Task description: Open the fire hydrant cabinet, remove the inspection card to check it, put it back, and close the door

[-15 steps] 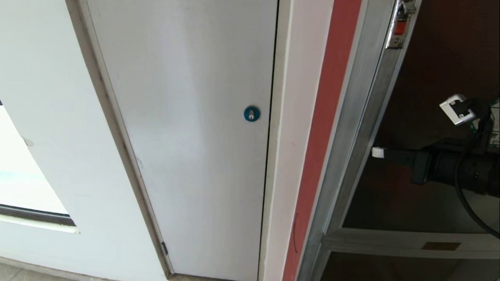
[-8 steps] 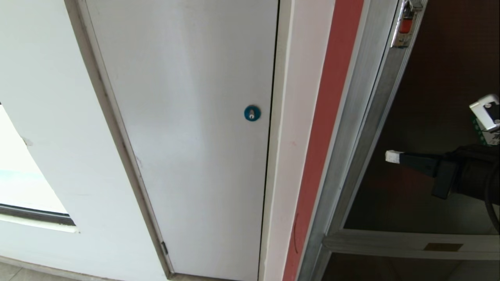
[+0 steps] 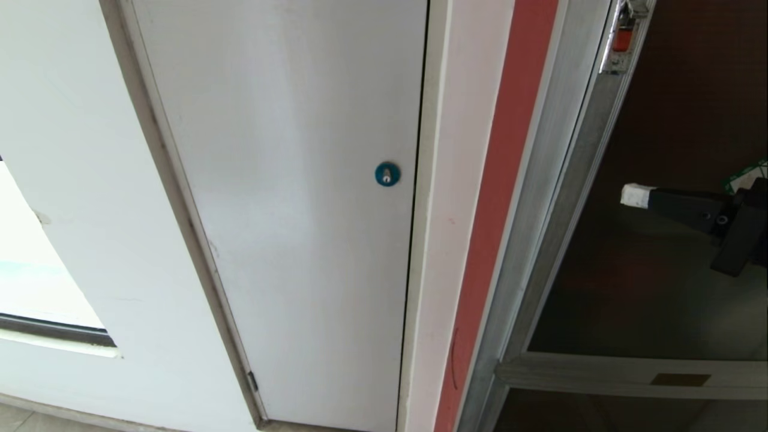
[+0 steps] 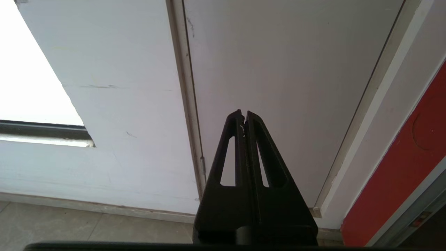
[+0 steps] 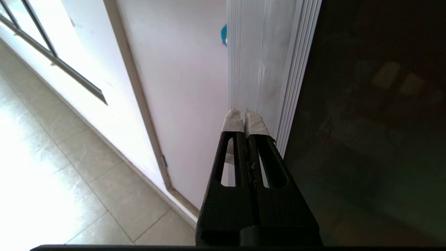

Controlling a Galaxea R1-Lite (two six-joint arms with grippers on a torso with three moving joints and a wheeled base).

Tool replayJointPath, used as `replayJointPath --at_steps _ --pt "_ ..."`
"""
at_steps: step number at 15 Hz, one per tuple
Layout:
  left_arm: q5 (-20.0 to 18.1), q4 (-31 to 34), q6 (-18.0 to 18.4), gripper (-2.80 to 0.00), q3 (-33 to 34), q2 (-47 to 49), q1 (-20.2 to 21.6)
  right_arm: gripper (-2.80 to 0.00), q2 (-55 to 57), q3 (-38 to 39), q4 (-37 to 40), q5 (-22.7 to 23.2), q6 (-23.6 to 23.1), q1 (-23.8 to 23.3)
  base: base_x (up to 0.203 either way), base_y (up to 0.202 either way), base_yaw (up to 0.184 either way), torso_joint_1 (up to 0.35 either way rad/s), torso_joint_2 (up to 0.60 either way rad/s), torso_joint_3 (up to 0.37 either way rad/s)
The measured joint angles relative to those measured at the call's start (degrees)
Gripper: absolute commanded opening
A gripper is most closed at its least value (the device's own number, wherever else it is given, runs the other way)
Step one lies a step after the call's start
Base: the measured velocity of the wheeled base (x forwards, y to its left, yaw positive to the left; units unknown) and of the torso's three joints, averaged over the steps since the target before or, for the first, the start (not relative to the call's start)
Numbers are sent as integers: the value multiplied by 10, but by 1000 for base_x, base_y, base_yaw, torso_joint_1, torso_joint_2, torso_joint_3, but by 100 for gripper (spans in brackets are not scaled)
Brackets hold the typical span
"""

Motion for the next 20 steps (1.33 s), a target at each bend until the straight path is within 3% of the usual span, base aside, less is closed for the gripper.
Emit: replayJointPath --at_steps 8,15,20 --pt "0 0 0 -280 0 0 0 -280 33 -256 155 0 0 18 0 0 0 0 0 0" --pt "0 0 0 -280 0 0 0 -280 99 -425 221 -6 -1 34 0 0 0 0 0 0" --pt "0 0 0 -280 0 0 0 -280 137 -460 227 -29 -2 35 0 0 0 0 0 0"
